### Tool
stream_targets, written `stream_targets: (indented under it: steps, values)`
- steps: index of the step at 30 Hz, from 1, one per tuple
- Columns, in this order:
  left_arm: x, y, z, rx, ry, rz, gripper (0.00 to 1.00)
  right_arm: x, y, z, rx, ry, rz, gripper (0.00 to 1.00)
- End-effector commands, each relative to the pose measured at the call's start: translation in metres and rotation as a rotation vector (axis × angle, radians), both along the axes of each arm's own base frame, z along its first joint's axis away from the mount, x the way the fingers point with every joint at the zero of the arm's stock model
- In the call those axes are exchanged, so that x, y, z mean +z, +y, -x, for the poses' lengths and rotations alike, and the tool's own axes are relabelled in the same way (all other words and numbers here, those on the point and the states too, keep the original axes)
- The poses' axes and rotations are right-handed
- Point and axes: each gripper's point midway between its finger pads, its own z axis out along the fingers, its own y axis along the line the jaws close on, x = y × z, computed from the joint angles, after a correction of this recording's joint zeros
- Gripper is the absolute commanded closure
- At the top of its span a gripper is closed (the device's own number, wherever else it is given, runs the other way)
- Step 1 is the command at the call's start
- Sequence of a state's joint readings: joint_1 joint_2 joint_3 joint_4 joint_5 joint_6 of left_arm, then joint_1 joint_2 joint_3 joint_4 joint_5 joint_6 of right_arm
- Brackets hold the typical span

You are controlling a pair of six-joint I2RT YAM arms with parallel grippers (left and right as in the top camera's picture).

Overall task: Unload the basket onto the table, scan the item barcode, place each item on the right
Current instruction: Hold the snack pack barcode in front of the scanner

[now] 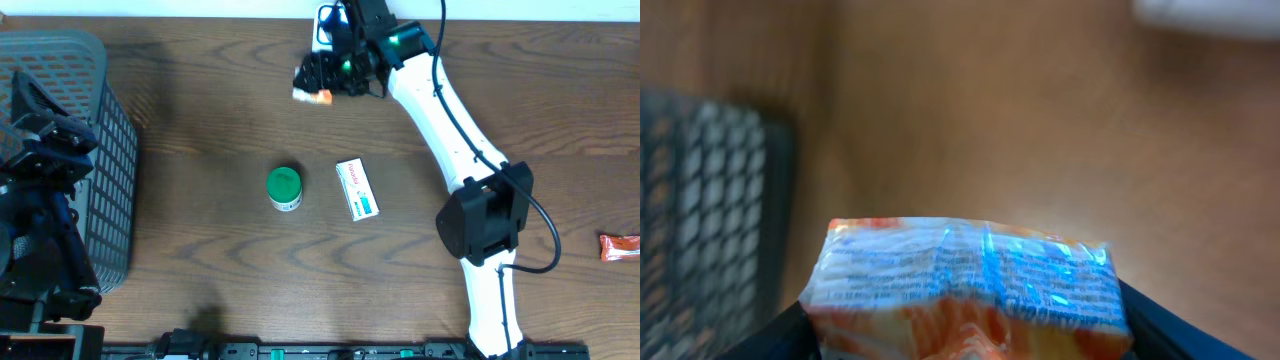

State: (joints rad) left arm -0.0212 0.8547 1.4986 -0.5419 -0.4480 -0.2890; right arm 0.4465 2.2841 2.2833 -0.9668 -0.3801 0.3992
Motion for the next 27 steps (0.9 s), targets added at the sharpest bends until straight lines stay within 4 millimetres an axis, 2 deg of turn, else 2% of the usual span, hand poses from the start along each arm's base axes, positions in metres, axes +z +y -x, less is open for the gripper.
stream_targets:
  steps: [1, 5, 10, 12, 16, 22, 27]
  values:
    - [0.000, 0.002, 0.001, 0.013, -0.003, 0.004, 0.16, 0.012, -0.041, -0.045, -0.226, -0.195, 0.201, 0.32]
    - [-0.001, 0.002, 0.001, 0.013, 0.000, 0.004, 0.16, 0.027, -0.056, -0.074, -0.299, -0.337, 0.250, 0.33]
    - [-0.002, 0.002, 0.001, 0.013, 0.003, 0.004, 0.16, 0.047, -0.055, -0.107, -0.293, -0.534, 0.281, 0.37]
    - [-0.002, 0.002, 0.001, 0.013, 0.003, 0.004, 0.16, 0.044, -0.052, -0.124, -0.300, -0.606, 0.292, 0.38]
    - [-0.002, 0.002, 0.001, 0.013, 0.003, 0.004, 0.16, 0.021, -0.047, -0.146, -0.325, -0.656, 0.294, 0.37]
    - [-0.002, 0.002, 0.001, 0.013, 0.003, 0.004, 0.16, -0.015, -0.037, -0.168, -0.334, -0.706, 0.273, 0.36]
    - [-0.002, 0.002, 0.001, 0.013, 0.003, 0.004, 0.16, -0.040, -0.039, -0.175, -0.367, -0.714, 0.316, 0.38]
